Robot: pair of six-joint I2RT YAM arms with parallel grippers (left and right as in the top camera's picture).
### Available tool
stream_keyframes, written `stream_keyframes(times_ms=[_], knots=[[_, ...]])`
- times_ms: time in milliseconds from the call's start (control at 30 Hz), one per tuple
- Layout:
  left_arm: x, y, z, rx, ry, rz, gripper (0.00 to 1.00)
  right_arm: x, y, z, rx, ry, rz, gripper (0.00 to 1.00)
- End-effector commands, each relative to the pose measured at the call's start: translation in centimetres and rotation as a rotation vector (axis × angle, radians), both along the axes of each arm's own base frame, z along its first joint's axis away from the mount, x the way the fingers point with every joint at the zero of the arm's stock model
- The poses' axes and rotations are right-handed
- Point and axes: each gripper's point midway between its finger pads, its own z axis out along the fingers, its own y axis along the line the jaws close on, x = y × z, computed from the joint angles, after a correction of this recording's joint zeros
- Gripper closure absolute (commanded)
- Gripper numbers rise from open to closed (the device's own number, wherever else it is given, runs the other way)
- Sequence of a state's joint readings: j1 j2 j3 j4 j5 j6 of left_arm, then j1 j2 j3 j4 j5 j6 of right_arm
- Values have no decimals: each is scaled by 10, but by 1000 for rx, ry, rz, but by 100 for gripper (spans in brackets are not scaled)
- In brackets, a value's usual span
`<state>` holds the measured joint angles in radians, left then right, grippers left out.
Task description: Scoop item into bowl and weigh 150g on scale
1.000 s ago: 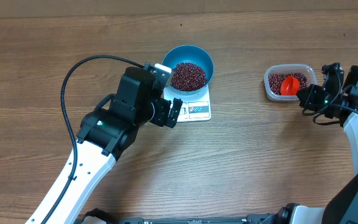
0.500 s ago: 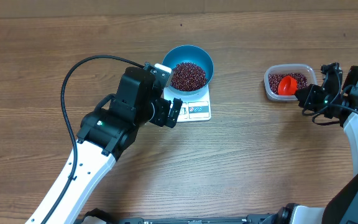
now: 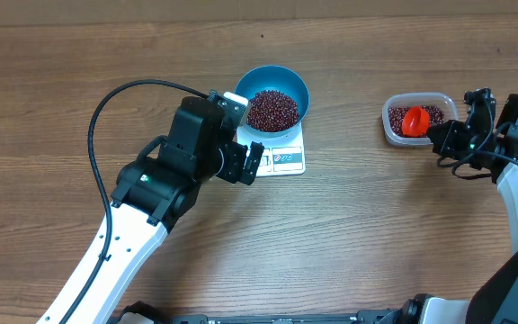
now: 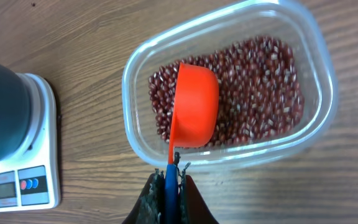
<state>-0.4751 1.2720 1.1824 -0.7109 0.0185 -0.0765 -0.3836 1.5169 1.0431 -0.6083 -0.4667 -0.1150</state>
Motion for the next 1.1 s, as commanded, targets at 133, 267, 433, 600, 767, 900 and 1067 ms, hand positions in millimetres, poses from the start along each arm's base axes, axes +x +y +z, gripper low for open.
stream_keyframes(times_ms=[133,267,433,600,767,900,1067], knots=[[1,0,3,-18,-3,9,0,0,-4,6,-243,-94,254,96],[1,0,3,-18,-3,9,0,-1,-6,4,-259,-86,251,96],[1,0,3,-18,-3,9,1,-1,-13,1,-292,-68,232,96],[1,0,3,-18,-3,9,0,0,-21,-10,-315,-31,216,96],[1,0,4,-18,-3,9,1,-1,-13,-18,-265,-21,239,96],[1,0,3,-18,-3,9,0,0,-5,-17,-222,-39,261,96],[1,0,3,-18,-3,9,0,-4,1,-18,-189,-28,274,96]])
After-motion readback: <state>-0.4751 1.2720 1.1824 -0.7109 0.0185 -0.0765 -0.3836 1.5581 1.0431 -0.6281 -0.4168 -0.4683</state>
